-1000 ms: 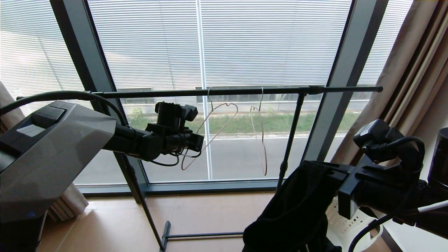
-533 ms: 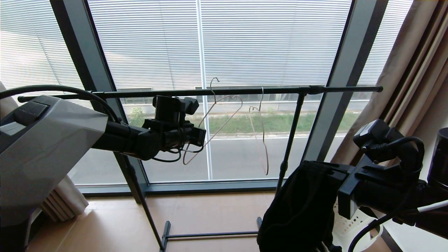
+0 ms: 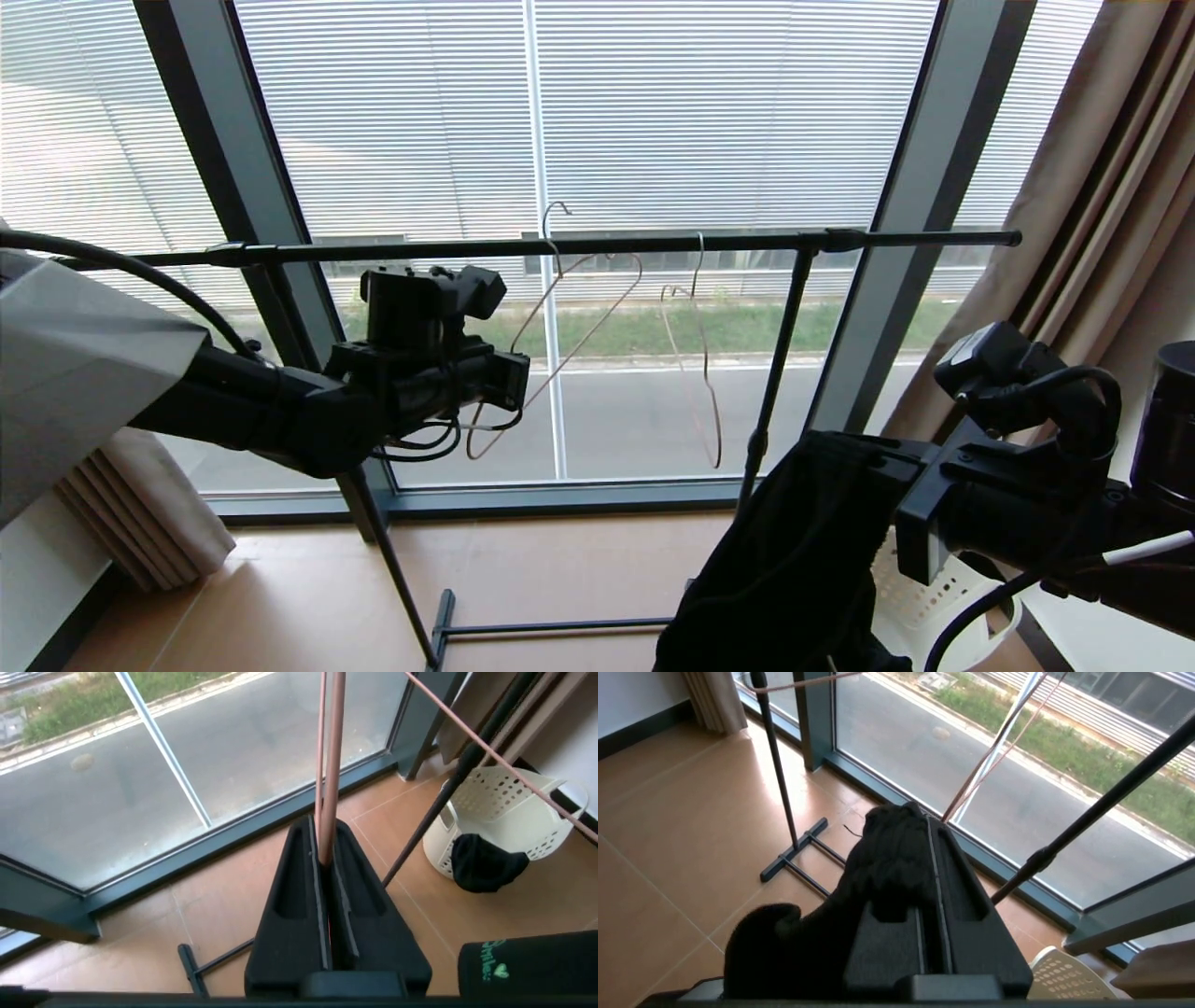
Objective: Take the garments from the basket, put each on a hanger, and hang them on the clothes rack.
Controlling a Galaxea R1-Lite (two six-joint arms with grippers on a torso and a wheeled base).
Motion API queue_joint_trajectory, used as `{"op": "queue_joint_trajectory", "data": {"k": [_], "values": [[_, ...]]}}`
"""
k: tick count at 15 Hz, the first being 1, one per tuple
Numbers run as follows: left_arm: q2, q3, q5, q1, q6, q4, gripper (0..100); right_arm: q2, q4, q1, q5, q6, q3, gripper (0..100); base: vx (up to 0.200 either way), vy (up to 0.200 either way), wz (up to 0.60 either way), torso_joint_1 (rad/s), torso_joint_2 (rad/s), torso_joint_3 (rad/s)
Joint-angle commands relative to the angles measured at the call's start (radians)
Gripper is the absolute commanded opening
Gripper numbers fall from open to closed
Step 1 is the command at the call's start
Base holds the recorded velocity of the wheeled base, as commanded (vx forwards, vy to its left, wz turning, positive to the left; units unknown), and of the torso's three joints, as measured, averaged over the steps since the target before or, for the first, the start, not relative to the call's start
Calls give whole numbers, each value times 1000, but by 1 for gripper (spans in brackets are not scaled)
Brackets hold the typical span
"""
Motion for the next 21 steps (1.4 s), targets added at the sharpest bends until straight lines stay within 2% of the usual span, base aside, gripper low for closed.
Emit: {"op": "queue_joint_trajectory", "data": {"k": [1,5,6,9,12,15,17,18,21], "values": [[-115,117,-1,-7,2,-28,0,12,-1,0,0,-1,0,0,0,0,0,0,0,0],[-249,333,-1,-40,3,-125,0,20,-2,19,-14,1,-9,0,0,0,0,0,0,0],[-287,413,-1,-43,5,-172,0,23,-2,39,-53,1,-12,0,0,0,0,0,0,0],[-365,557,-3,-54,5,-249,0,49,-2,48,-122,-1,-43,0,0,0,0,0,0,0],[-473,741,-76,-53,8,-310,0,143,-7,65,-274,-15,-129,0,0,0,0,0,0,0],[-531,847,-85,-53,23,-353,0,225,-18,77,-409,-15,-147,0,0,0,0,0,0,0],[-557,892,-142,-51,29,-369,0,264,-19,82,-474,-13,-166,0,0,0,0,0,0,0],[-577,919,-190,-46,59,-369,0,284,-21,82,-509,-11,-178,0,0,0,0,0,0,0],[-576,945,-266,-40,129,-369,0,295,-19,82,-546,-10,-206,0,0,0,0,0,0,0]]}}
